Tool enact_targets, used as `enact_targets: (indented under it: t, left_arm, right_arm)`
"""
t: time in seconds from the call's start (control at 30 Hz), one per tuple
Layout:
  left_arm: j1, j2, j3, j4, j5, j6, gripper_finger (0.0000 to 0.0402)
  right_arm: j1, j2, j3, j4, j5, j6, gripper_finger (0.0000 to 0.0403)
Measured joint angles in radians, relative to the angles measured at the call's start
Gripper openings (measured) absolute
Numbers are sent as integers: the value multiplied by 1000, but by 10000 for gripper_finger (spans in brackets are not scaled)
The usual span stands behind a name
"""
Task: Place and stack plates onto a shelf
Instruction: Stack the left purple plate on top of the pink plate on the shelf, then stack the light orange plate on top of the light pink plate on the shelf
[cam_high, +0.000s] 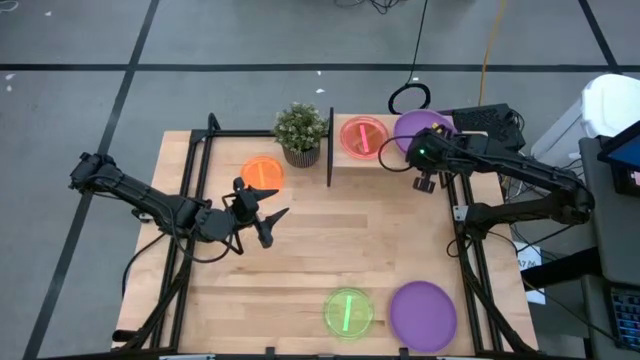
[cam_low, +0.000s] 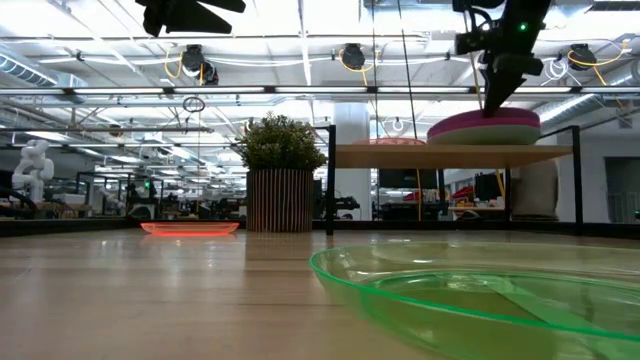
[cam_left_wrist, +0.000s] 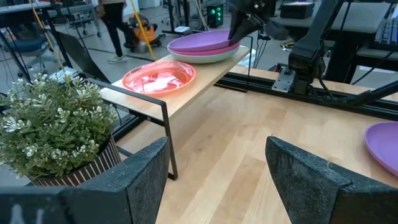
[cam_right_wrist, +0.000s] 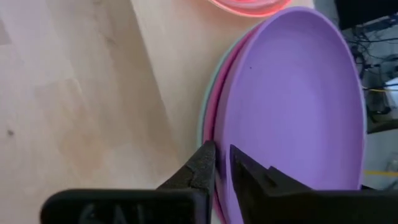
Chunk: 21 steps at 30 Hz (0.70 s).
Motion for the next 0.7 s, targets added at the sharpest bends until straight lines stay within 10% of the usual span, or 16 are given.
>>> enact_targets:
  t: [0.7]
  left_arm:
    - [26,0,0,-128,27,-50,271]
  right_arm:
    - [183,-120,0,55,-51,235,94]
